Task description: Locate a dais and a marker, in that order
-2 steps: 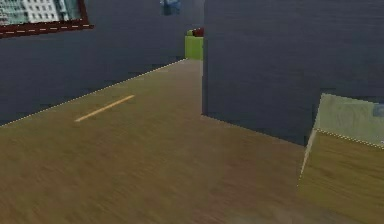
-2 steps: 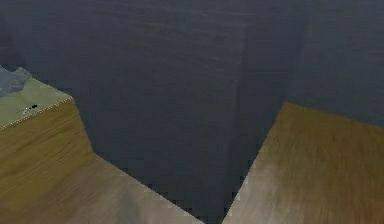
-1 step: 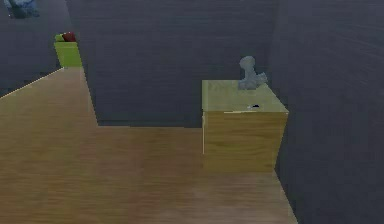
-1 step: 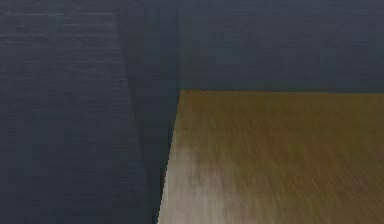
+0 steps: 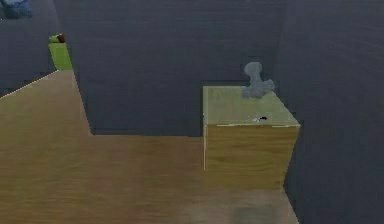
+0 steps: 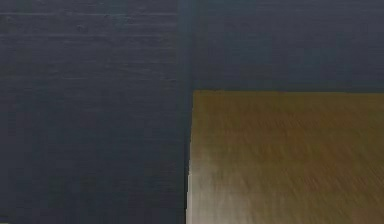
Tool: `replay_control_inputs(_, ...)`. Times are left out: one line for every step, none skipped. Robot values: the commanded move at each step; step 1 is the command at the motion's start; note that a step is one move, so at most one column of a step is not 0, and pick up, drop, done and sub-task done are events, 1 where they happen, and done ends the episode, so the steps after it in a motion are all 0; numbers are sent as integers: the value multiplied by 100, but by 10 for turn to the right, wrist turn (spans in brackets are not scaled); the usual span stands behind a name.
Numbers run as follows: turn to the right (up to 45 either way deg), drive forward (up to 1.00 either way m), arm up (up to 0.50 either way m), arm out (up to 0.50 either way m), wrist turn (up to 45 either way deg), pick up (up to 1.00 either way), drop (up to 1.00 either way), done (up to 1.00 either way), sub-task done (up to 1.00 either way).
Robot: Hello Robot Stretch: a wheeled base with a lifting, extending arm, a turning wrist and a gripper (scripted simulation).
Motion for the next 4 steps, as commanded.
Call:
replay_control_inputs(90,0,0,0,0,0,0,0,0)
replay_control_inputs(0,70,0,0,0,0,0,0,0)
replay_control_inputs(150,0,0,0,0,0,0,0,0)
replay_control_inputs(0,0,0,0,0,0,0,100,0)
